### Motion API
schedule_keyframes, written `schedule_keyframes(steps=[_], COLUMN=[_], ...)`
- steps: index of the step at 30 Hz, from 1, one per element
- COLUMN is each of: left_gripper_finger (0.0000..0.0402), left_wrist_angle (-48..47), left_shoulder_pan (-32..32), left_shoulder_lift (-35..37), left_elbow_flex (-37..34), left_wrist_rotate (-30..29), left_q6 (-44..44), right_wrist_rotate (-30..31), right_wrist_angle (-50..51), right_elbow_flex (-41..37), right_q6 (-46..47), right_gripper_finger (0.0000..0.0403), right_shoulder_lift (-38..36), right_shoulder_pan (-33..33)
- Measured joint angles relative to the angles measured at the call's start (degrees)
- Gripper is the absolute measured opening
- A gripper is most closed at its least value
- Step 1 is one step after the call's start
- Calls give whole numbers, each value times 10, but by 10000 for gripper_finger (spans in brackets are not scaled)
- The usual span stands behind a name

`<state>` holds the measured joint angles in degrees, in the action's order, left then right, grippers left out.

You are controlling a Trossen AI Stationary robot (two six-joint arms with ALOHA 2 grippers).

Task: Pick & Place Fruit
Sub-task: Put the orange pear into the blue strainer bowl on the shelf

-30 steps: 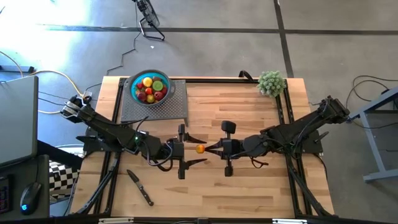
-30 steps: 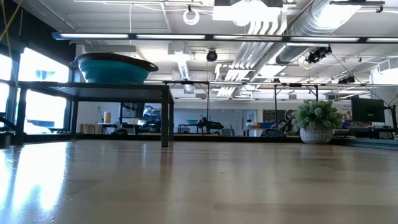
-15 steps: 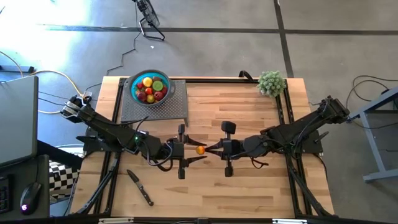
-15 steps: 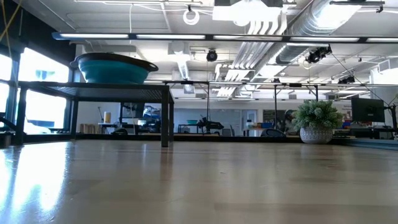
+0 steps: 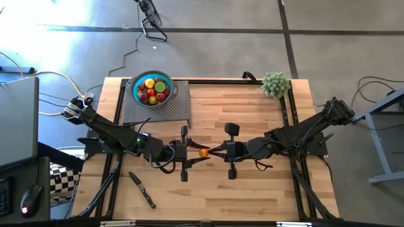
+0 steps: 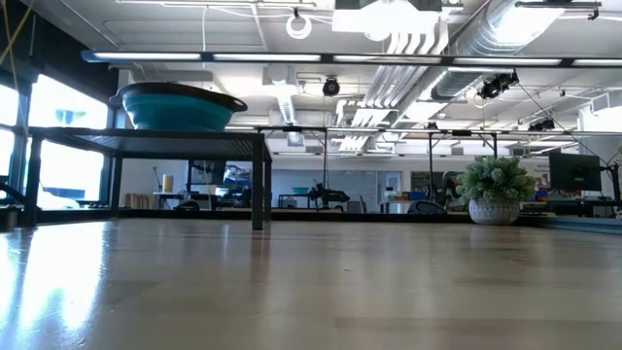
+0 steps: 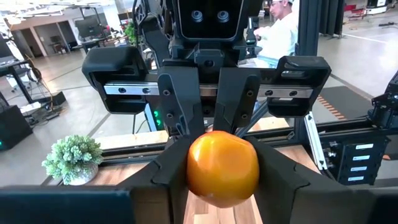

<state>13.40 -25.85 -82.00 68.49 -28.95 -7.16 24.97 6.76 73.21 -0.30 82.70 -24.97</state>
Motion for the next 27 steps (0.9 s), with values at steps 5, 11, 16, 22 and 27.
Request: schedule_keyframes(steps=[5, 11, 16, 22, 27], left_gripper_finger=[136, 136, 136, 136, 136], left_wrist_angle=[0, 0, 0, -1, -17], left_shoulder_pan=[0, 0, 0, 0, 0], left_shoulder_lift=[0, 0, 0, 0, 4], left_elbow_flex=[0, 0, 0, 0, 0], left_wrist_rotate=[0, 0, 0, 0, -3], left_q6=[0, 0, 0, 0, -1], right_wrist_rotate=[0, 0, 0, 0, 8], right_wrist_angle=[0, -1, -1, 0, 45], right_elbow_flex=[0, 0, 0, 0, 0], right_q6=[-3, -17, -44, -41, -29], right_gripper_finger=[2, 4, 39, 142, 219], right_shoulder_lift=[0, 0, 0, 0, -4], right_shoulder_pan=[0, 0, -6, -10, -13])
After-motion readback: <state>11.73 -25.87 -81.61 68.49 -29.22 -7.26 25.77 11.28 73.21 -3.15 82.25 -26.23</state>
